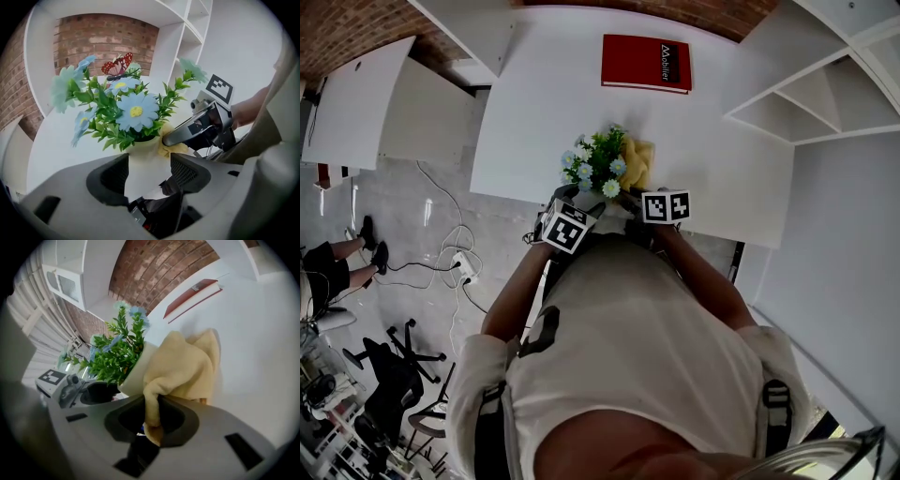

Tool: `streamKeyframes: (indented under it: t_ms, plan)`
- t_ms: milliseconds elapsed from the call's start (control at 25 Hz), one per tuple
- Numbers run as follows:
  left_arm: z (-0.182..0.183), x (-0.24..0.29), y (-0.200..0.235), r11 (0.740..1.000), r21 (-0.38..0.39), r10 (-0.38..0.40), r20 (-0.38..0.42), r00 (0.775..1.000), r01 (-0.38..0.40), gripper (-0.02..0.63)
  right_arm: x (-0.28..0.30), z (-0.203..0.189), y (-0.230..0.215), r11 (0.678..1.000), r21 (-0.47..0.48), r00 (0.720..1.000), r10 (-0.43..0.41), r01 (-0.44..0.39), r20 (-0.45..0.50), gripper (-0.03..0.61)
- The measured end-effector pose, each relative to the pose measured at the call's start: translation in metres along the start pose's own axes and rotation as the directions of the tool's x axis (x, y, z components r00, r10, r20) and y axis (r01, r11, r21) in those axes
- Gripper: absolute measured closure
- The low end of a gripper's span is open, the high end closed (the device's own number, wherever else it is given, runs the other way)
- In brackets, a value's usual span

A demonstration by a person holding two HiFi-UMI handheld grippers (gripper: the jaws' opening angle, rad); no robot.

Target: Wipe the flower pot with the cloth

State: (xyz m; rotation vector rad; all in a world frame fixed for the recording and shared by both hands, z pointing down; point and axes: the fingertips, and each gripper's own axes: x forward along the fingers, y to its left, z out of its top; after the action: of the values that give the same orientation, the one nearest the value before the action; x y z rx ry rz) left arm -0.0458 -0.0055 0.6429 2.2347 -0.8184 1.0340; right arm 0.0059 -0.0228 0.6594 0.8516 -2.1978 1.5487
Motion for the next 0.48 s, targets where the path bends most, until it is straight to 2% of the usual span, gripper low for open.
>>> streamKeyframes:
  t_ms: [80, 160, 280, 400, 480]
  plan:
    - [-0.002, -0.002, 0.003, 1.000, 0.025, -0.003, -0.007, 1.000, 0.003, 0.330, 0.001, -0.001, -0.001, 1.000, 0.013, 1.000, 0.008, -0.008, -0.004, 0.509]
    - [-0.004, -0.008, 0.015, 0.998, 0.050, 0.029, -0.010, 1.000, -0.028, 0.330, -0.002, 0.000, -0.001, 1.000, 0.010, 1.000, 0.007, -0.007, -0.007, 0.508]
    - [-0.001, -0.012, 0.037, 0.987, 0.138, 0.085, -0.003, 0.996, -0.083, 0.317, -0.014, 0.010, 0.003, 1.000, -0.001, 1.000, 0.023, -0.023, 0.018, 0.508]
    - [0.009, -0.007, 0.045, 0.969, 0.240, 0.055, 0.010, 0.998, -0.056, 0.312, -0.027, 0.034, 0.024, 0.996, -0.032, 0.994, 0.079, -0.077, 0.072, 0.508]
    - [0.014, -0.002, 0.043, 0.960, 0.278, 0.026, 0.016, 1.000, -0.030, 0.310, -0.031, 0.048, 0.035, 0.994, -0.069, 0.990, 0.096, -0.090, 0.098, 0.508]
